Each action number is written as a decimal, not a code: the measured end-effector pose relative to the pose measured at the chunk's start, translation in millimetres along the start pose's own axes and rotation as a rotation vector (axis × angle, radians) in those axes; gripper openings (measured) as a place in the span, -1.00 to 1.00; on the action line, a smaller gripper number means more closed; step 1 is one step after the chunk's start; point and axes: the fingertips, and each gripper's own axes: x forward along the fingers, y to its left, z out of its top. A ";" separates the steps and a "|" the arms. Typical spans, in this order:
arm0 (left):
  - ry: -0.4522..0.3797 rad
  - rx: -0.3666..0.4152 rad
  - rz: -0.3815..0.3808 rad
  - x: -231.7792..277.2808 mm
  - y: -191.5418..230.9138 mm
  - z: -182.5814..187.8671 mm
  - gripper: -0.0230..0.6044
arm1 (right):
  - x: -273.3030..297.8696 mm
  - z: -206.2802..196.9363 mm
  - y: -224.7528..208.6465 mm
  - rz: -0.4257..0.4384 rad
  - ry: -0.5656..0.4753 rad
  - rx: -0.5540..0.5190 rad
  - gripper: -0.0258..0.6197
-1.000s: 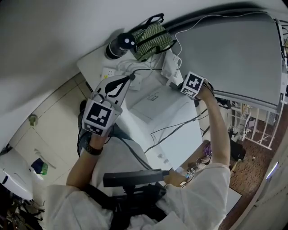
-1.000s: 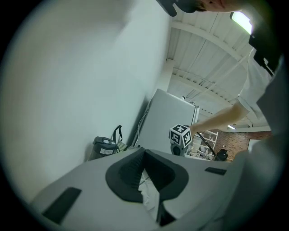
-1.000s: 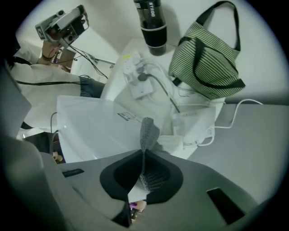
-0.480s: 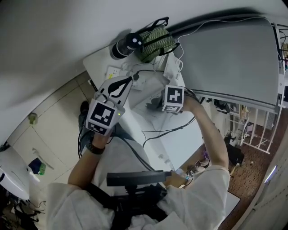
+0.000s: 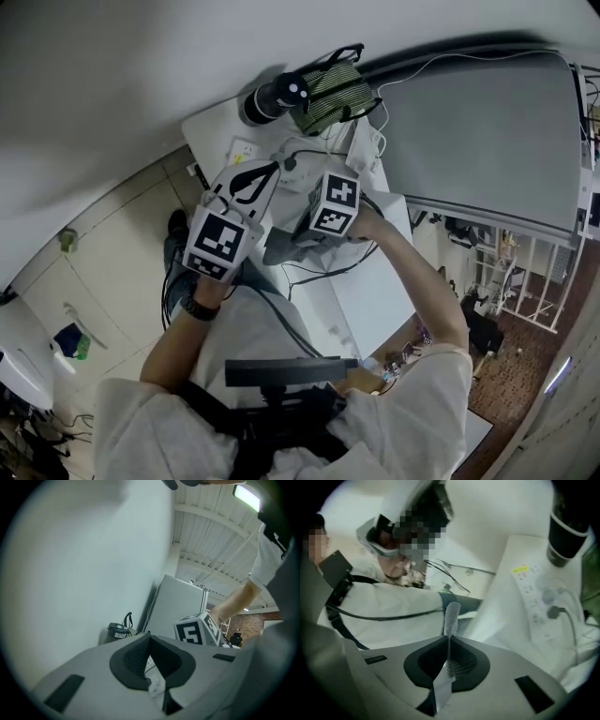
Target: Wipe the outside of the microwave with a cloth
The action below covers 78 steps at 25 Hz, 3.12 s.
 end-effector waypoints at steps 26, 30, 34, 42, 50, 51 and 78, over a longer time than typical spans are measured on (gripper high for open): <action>0.045 -0.017 0.022 21.5 9.8 -21.4 -0.84 | -178.4 -202.5 -241.5 -1.029 0.812 -0.103 -0.85; 0.043 -0.015 0.024 20.5 6.9 -22.8 -0.84 | -115.3 -174.3 -217.8 -0.832 0.726 -0.128 -0.85; 0.041 -0.018 0.028 16.3 5.7 -23.8 -0.84 | -51.2 -133.5 -181.9 -0.661 0.626 -0.182 -0.85; 0.017 -0.016 0.045 5.1 8.1 -17.4 -0.84 | 30.2 -54.6 -115.4 -0.400 0.421 -0.290 -0.85; 0.011 -0.018 0.073 -10.2 14.0 -19.0 -0.84 | 85.0 16.4 -29.1 0.054 0.085 -0.147 -0.85; 0.013 -0.019 0.079 -10.9 15.1 -21.0 -0.84 | 85.2 14.5 -46.4 -0.005 0.101 -0.142 -0.85; 0.029 0.044 -0.051 -11.2 -40.4 -3.2 -0.84 | -191.4 -227.5 -209.8 -1.170 0.542 0.286 -0.85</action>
